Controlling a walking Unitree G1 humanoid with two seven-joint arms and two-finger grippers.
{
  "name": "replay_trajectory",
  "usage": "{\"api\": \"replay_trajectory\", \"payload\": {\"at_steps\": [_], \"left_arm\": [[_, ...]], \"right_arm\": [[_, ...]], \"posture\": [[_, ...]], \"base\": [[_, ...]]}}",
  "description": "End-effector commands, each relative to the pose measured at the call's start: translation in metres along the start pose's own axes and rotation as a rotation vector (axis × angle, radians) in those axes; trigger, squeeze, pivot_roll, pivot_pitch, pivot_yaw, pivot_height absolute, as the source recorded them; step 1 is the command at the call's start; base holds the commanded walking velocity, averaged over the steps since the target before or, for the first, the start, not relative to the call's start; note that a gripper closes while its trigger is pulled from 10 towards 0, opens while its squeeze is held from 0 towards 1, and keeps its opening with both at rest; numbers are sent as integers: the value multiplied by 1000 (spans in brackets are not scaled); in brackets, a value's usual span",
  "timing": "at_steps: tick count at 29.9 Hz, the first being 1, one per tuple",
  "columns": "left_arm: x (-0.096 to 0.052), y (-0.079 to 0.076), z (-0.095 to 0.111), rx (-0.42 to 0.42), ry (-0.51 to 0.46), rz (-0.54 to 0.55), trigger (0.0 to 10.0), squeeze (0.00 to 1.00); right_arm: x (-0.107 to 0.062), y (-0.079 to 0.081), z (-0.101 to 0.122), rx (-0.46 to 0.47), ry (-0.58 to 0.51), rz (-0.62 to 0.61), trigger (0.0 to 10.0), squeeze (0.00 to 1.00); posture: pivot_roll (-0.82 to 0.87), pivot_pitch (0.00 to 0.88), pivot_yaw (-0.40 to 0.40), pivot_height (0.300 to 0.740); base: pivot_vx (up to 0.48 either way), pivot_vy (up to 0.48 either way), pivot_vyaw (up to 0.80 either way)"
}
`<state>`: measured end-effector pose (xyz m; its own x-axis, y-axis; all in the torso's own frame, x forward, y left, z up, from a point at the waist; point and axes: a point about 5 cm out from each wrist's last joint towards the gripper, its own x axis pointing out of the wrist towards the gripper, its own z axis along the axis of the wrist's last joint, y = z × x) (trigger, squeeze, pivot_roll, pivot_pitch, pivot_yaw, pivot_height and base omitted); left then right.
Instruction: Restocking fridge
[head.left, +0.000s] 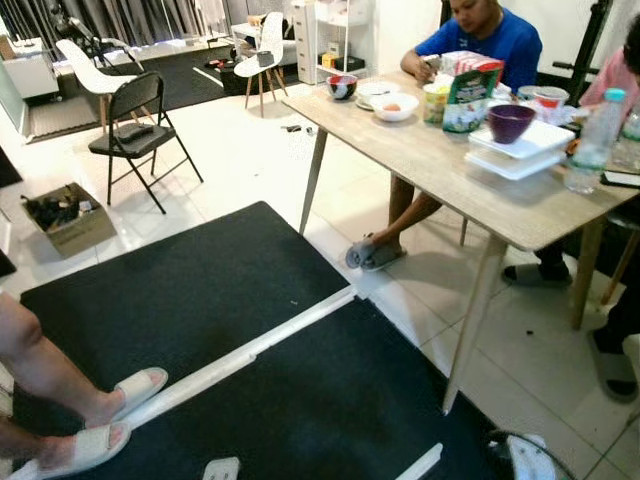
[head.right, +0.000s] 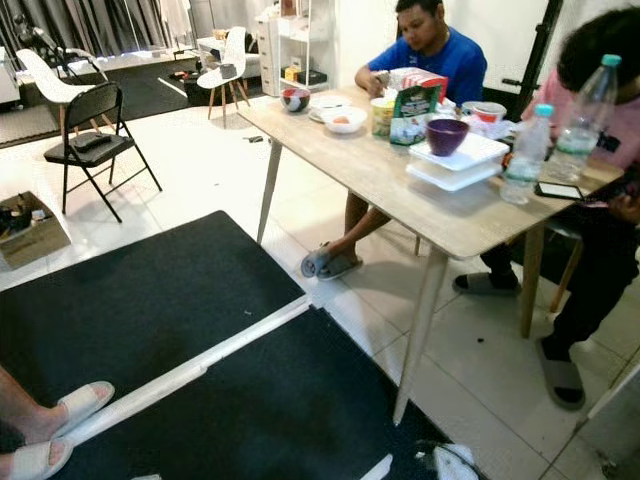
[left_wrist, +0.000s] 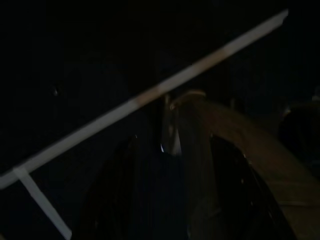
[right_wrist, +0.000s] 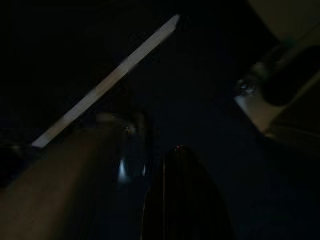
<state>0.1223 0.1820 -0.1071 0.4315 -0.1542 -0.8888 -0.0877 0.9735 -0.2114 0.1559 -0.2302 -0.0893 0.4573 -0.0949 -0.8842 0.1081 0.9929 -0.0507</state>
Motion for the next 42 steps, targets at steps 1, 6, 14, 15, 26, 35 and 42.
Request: {"api": "replay_trajectory", "payload": {"at_steps": [1,6,14,15,26,35,42], "left_arm": [[0,1,3,12,-5,3,10000,0],[0,1,3,11,-6,3,10000,0],[0,2,3,11,-7,6,10000,0],[0,2,3,11,-7,6,10000,0],[-1,5,18,3,-74,-32,10000,0],[-3,9,24,11,-99,-48,10000,0],[-3,10,18,30,-82,-53,10000,0]], "right_arm": [[0,-4,0,18,3,-14,10000,0],[0,-3,0,19,7,-16,10000,0],[0,-2,-2,21,16,-23,10000,0],[0,-2,-2,21,16,-23,10000,0],[-2,-13,-6,26,27,-57,10000,0],[-6,-32,-5,76,13,-130,10000,0],[-5,-28,-9,93,20,-132,10000,0]], "posture": [[-5,0,60,740],[-5,0,60,740],[-6,0,66,740],[-6,0,66,740],[-23,0,62,740],[-5,0,65,740],[7,0,50,740]], "base": [[371,0,0],[370,0,0],[366,0,0],[364,0,0],[364,0,0],[366,0,0],[365,0,0]]}}
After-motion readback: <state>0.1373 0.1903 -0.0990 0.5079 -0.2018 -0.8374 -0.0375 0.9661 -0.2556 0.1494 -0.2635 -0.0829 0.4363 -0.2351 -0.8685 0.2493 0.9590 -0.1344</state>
